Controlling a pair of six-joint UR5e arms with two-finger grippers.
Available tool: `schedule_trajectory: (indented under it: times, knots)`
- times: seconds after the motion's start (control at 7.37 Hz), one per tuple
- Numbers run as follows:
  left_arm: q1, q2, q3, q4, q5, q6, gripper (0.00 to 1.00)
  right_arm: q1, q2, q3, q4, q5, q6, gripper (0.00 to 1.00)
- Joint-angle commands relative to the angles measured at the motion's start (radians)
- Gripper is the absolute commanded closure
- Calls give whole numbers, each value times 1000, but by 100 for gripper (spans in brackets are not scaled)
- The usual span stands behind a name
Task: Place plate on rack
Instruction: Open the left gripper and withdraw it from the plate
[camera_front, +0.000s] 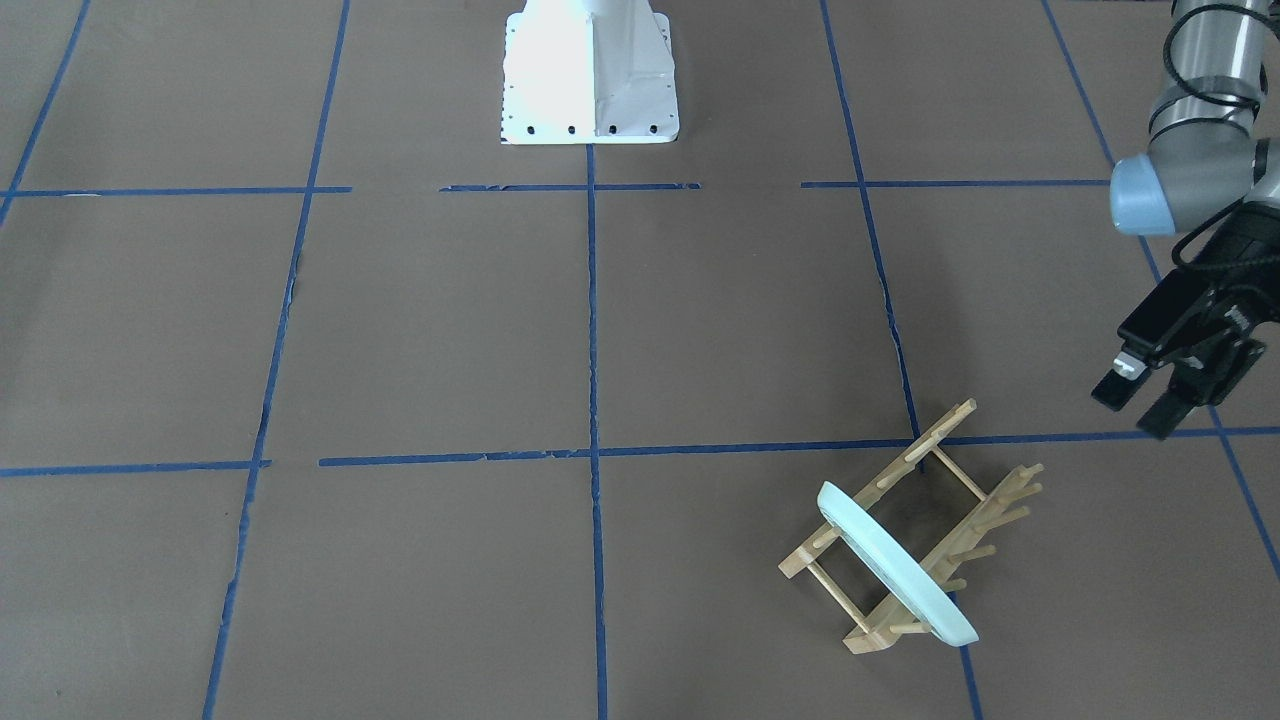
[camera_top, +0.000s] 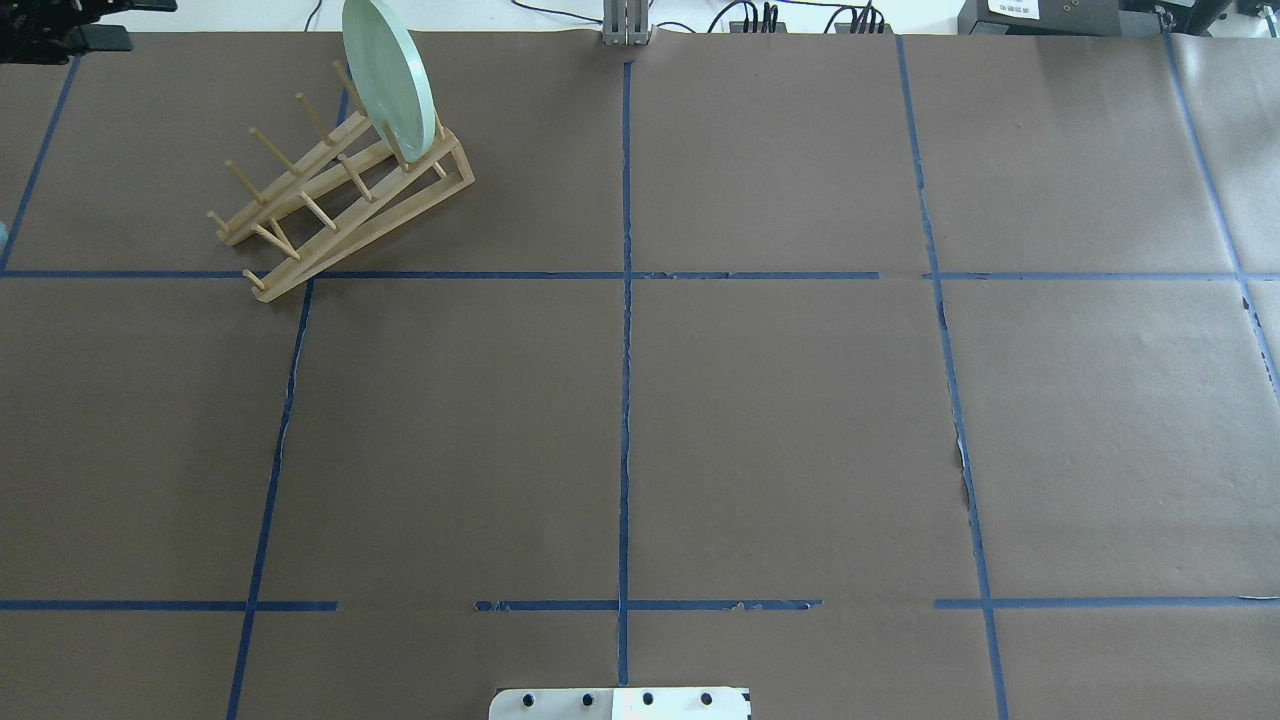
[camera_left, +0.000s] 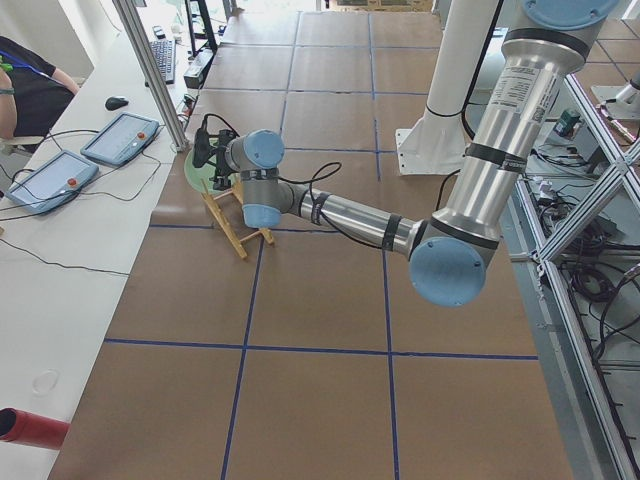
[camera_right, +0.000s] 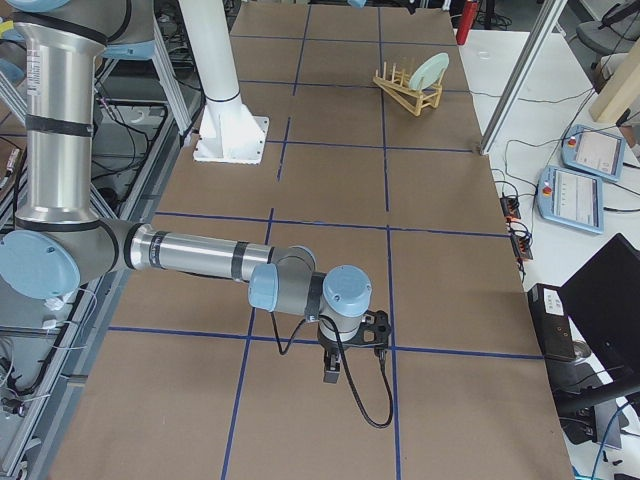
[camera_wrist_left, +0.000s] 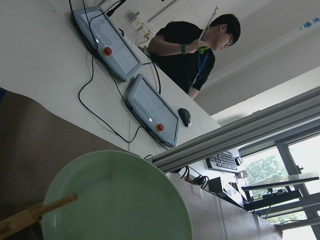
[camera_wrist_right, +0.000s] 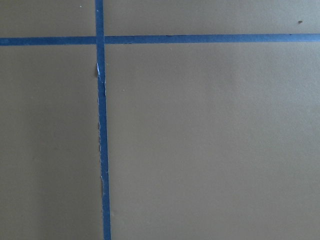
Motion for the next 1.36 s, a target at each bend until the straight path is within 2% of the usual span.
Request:
schedule_trajectory:
  times: [0.0,0.27,0.41,0.68,0.95,1.22]
  knots:
    - [-76,99,-135,306,-7,417,0,0,0,0,0,0,0,0]
    - [-87,209,-124,365,-9,726,0,0,0,0,0,0,0,0]
    - [-113,213,-123,451,-9,847,0,0,0,0,0,0,0,0]
    - [-175,164,-124,774,-9,1140,0,0,0,0,0,0,0,0]
    - [-192,168,-120,913,-13,1182,0,1,0,0,0,0,0,0]
    - [-247,170,-56,1025,-121,1183,0,0,0,0,0,0,-1,0]
